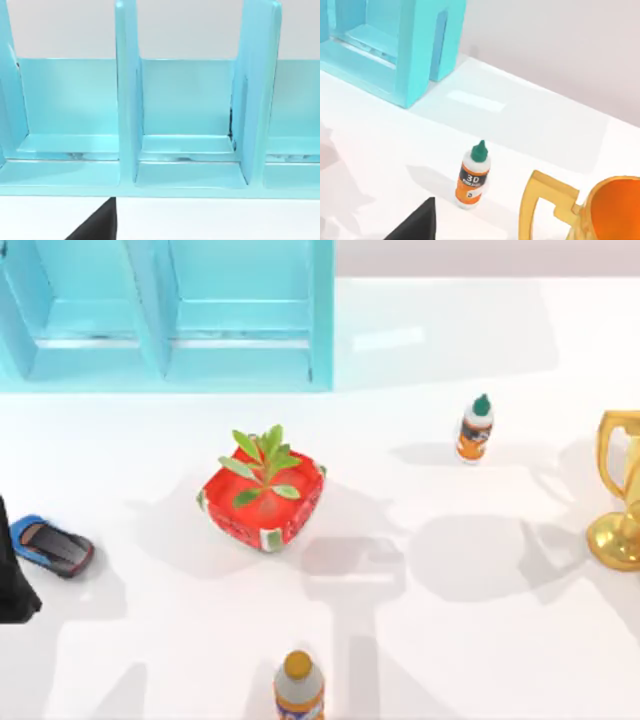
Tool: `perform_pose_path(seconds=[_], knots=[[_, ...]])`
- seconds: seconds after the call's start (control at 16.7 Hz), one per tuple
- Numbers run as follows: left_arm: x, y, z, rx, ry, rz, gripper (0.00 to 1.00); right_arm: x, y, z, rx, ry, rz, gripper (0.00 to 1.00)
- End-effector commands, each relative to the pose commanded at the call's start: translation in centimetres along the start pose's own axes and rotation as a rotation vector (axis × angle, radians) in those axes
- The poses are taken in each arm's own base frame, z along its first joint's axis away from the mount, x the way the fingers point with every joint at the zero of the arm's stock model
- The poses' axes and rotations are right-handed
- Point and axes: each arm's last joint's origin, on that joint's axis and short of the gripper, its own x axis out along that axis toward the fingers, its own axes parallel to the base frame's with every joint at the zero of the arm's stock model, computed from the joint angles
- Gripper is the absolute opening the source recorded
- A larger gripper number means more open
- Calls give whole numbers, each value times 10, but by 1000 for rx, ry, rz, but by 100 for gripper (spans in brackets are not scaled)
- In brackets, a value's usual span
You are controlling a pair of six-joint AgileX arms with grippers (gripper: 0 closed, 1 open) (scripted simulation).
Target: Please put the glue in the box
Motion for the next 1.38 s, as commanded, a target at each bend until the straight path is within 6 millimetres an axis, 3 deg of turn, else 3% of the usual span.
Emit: perform_pose_path(seconds=[0.12, 0.24, 0.36, 0.48, 0.72, 0.9, 1.14, 1.38], knots=[[0, 0, 0, 0, 0, 0, 100, 22, -1, 32, -96, 87, 136, 100], [0, 0, 0, 0, 0, 0, 100, 58, 0, 60, -193, 179, 282, 100], [0, 0, 0, 0, 0, 0, 100, 104, 2, 77, -283, 267, 430, 100], [0, 0, 0, 0, 0, 0, 100, 156, 3, 82, -358, 339, 575, 100], [0, 0, 0, 0, 0, 0, 100, 253, -9, 53, -445, 415, 827, 100], [0, 0, 0, 0, 0, 0, 100, 300, -38, 20, -469, 395, 950, 100], [0, 0, 0, 0, 0, 0, 100, 323, -90, -24, -457, 326, 1031, 100], [0, 0, 0, 0, 0, 0, 100, 318, -128, -58, -403, 283, 1063, 100]])
